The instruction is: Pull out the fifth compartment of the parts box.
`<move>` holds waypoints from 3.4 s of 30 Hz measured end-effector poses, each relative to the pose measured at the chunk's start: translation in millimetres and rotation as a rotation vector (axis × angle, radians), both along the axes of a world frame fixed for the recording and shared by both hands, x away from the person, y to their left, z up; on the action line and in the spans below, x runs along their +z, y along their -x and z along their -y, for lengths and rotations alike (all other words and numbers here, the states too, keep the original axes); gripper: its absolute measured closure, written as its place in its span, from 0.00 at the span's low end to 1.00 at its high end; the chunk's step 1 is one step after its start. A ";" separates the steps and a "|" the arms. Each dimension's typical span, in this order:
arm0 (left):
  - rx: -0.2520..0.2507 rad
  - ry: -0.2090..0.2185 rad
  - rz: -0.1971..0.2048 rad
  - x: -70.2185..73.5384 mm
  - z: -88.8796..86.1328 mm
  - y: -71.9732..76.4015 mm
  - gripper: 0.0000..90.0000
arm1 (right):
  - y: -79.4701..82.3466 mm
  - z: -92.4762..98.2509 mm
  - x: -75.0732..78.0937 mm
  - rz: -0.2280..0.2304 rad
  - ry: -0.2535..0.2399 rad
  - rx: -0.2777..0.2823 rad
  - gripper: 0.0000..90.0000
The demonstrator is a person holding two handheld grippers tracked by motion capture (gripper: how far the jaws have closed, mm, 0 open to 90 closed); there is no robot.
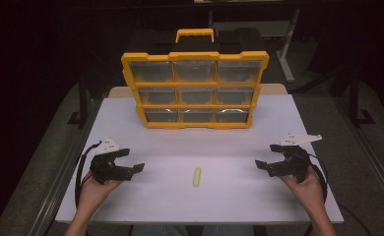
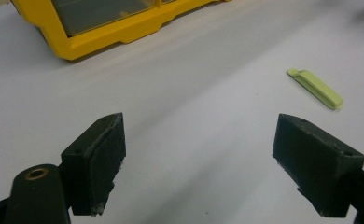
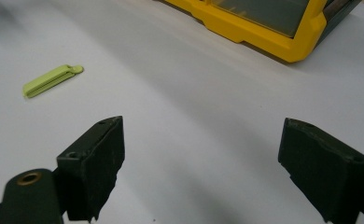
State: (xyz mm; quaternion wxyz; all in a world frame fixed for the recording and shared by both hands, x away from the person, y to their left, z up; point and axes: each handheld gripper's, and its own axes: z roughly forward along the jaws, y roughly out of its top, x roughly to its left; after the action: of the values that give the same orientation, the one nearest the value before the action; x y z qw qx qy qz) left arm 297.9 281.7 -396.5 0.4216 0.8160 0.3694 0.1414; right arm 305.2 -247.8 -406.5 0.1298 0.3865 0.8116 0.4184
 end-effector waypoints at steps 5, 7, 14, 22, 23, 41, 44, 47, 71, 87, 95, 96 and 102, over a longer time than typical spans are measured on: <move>-0.002 0.004 -0.006 -0.6 -0.3 0.0 0.19 | 0.2 0.7 0.3 0.006 -0.004 0.001 0.15; 0.000 0.005 -0.007 -0.7 -1.3 0.1 0.19 | -0.2 0.7 0.0 0.005 -0.004 0.005 0.15; 0.003 0.006 -0.005 -0.9 -3.4 0.7 0.20 | 0.4 -1.5 0.7 0.014 -0.003 0.009 0.15; -0.002 0.009 -0.007 -1.1 -2.9 -0.2 0.20 | 0.7 -0.9 1.0 0.016 -0.002 0.007 0.15; 0.001 0.011 -0.010 -1.0 -3.3 -0.1 0.20 | 0.6 -0.8 0.9 0.016 0.001 0.007 0.15; -0.016 0.041 -0.024 -2.8 -2.2 -6.0 0.21 | 0.3 -1.9 0.0 0.016 0.010 0.006 0.15; -0.022 0.047 -0.026 -2.6 -1.0 -7.3 0.22 | 0.4 -2.9 -0.2 0.015 0.011 0.006 0.15; -0.044 0.058 -0.033 -1.6 1.0 -10.0 0.22 | 0.7 -3.9 -0.2 0.017 0.014 0.009 0.15; -0.182 0.151 -0.032 38.1 37.8 -43.0 0.28 | -1.5 -2.9 -1.1 0.013 0.016 0.005 0.15; -0.189 0.308 -0.081 61.2 60.5 -70.0 0.30 | -2.2 0.4 -0.2 0.020 0.008 0.004 0.15; -0.132 0.333 -0.114 62.2 74.2 -84.7 0.34 | -2.9 -1.9 -1.6 0.019 0.013 0.014 0.15; -0.110 0.345 -0.124 62.4 76.5 -85.9 0.35 | -2.9 -1.8 -1.4 0.018 0.012 0.014 0.15; -0.039 0.437 -0.156 61.4 84.5 -98.1 0.39 | -2.9 -0.8 -1.1 0.015 0.003 0.009 0.15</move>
State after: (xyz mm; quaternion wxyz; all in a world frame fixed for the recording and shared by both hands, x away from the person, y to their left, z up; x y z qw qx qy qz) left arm 396.0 197.2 -335.1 0.5609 0.7209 0.4070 -0.0136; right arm 308.2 -247.0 -407.6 0.1346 0.3794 0.8131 0.4205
